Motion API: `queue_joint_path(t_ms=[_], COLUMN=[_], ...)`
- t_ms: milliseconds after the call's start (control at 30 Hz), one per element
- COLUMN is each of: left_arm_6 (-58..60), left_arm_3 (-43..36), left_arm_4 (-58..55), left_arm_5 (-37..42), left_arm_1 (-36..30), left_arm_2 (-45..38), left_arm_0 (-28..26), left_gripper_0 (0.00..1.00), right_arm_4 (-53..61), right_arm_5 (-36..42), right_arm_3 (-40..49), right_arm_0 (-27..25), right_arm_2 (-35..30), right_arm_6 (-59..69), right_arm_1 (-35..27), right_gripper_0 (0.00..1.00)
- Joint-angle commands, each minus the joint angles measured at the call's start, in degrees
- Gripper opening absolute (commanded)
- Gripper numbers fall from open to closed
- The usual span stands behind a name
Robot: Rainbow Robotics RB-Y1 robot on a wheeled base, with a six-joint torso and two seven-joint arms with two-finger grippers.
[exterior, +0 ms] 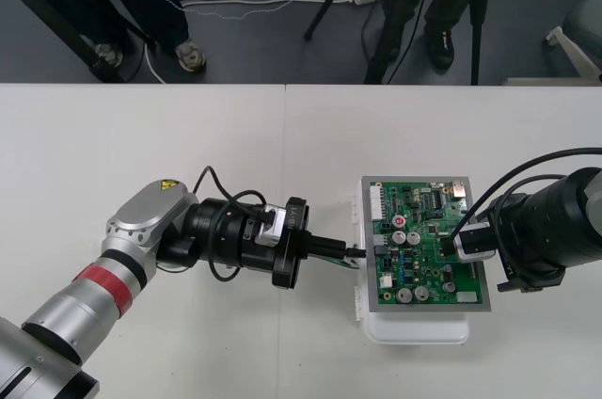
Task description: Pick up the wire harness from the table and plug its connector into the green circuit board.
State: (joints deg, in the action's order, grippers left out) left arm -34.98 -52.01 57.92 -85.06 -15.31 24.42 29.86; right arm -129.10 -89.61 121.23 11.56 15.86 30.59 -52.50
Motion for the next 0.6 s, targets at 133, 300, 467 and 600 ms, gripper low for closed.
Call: queue_joint_path(t_ms=[133,300,467,600], left_arm_6=[-0.53,-0.44,-0.44,-0.44], left_arm_3=[-0.47,-0.47,-0.47,-0.47], left_arm_4=[-0.7,-0.17,0.36,0.36], left_arm_5=[3.5,4.02,4.99,5.69], left_arm_1=[1.69,1.69,1.69,1.69], left_arm_2=[1.07,1.07,1.33,2.12], left_arm_0=[2.66,2.93,3.1,3.37], left_gripper_0=[0.0,0.0,0.0,0.0], right_arm_4=[-0.36,-0.45,-1.5,-1.68], right_arm_5=[-0.39,-0.39,-0.39,-0.39], right_arm_3=[0.41,0.41,0.41,0.41], right_arm_0=[2.15,2.15,2.15,2.24], right_arm_2=[1.37,1.37,1.46,1.55], right_arm_6=[3.43,3.69,3.69,3.78], right_arm_1=[-1.64,-1.03,0.38,0.73], right_gripper_0=[1.0,1.0,1.0,1.0])
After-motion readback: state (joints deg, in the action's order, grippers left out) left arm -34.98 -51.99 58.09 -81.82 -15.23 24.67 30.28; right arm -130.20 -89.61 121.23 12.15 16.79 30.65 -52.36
